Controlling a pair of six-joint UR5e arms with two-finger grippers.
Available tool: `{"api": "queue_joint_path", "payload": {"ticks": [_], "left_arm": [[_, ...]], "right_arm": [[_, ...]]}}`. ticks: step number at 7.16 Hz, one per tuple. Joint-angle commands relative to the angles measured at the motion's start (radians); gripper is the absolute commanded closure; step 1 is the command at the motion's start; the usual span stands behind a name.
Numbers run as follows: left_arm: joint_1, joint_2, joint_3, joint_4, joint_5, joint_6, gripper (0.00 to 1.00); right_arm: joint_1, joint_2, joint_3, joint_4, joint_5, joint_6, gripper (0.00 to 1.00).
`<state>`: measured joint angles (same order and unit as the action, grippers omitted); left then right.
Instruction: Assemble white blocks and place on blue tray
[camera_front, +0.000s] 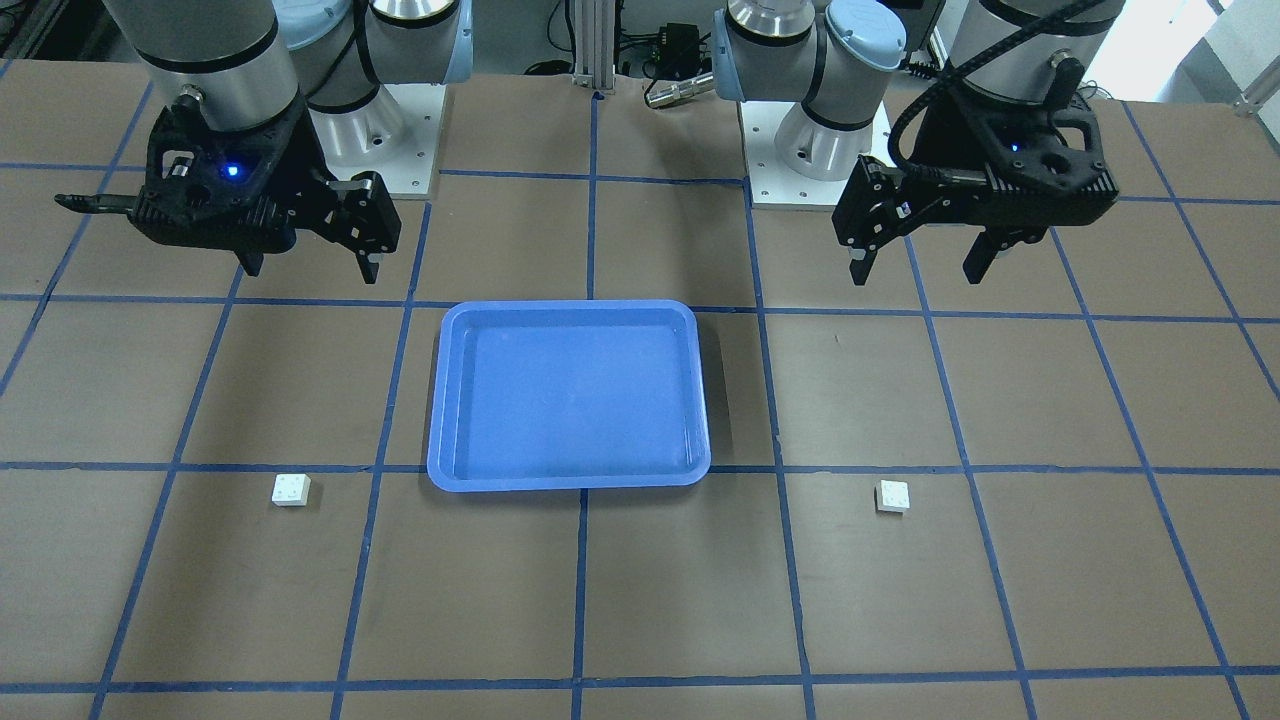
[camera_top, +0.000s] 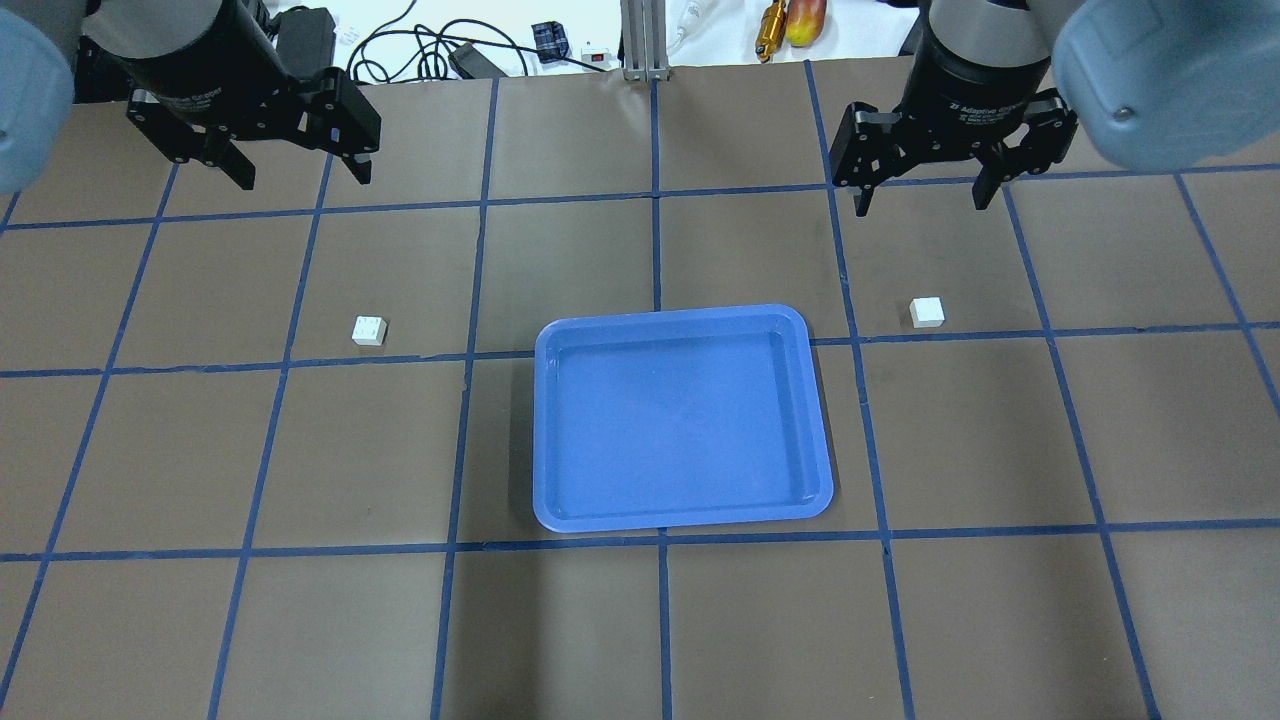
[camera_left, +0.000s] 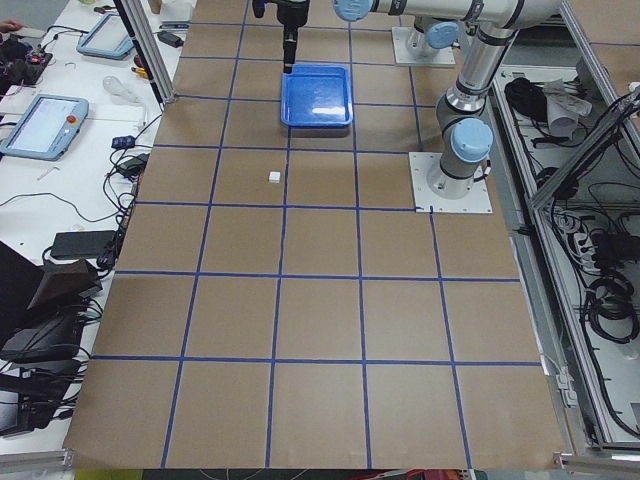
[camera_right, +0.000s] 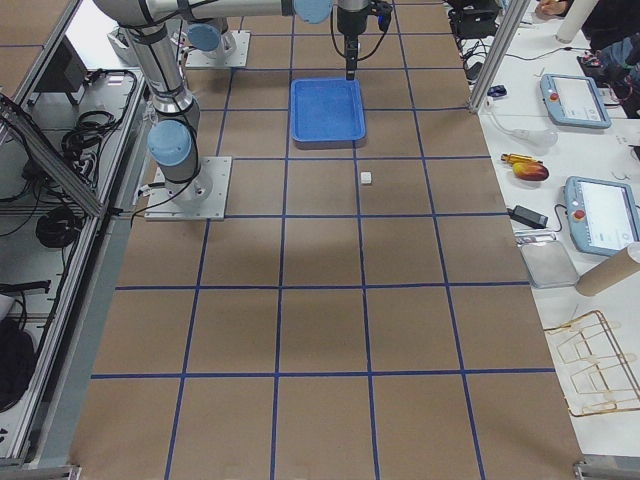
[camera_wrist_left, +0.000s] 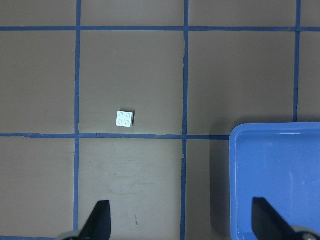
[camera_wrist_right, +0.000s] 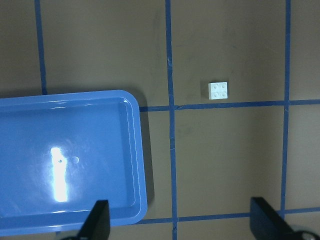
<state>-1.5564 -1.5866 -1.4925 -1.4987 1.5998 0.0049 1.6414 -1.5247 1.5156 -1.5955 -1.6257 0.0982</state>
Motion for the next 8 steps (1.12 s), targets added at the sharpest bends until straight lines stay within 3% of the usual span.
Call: {"api": "queue_joint_path", "payload": {"ticks": [1,4,5,7,8], "left_arm": [[-0.014,-0.003,-0.003,0.003,0.006,0.000,0.00],[0.001,0.003,0.000,-0.001,0.002,0.024,0.00],[0.028,0.005,0.011,0.003,0.012,0.135,0.00],[0.163,-0.070,-0.008,0.014,-0.046,0.164,0.00],[0.165,-0.143,-0.011,0.052,-0.043,0.164,0.00]], "right_arm": [[0.000,0.000,-0.001,-0.003,0.003,-0.002,0.00],[0.002,0.000,-0.003,0.000,0.001,-0.002,0.00],[0.000,0.009,-0.017,-0.004,0.006,-0.005,0.00],[-0.008,0.030,-0.020,-0.041,0.053,-0.021,0.00],[-0.008,0.073,-0.020,-0.096,0.110,-0.125,0.00]]}}
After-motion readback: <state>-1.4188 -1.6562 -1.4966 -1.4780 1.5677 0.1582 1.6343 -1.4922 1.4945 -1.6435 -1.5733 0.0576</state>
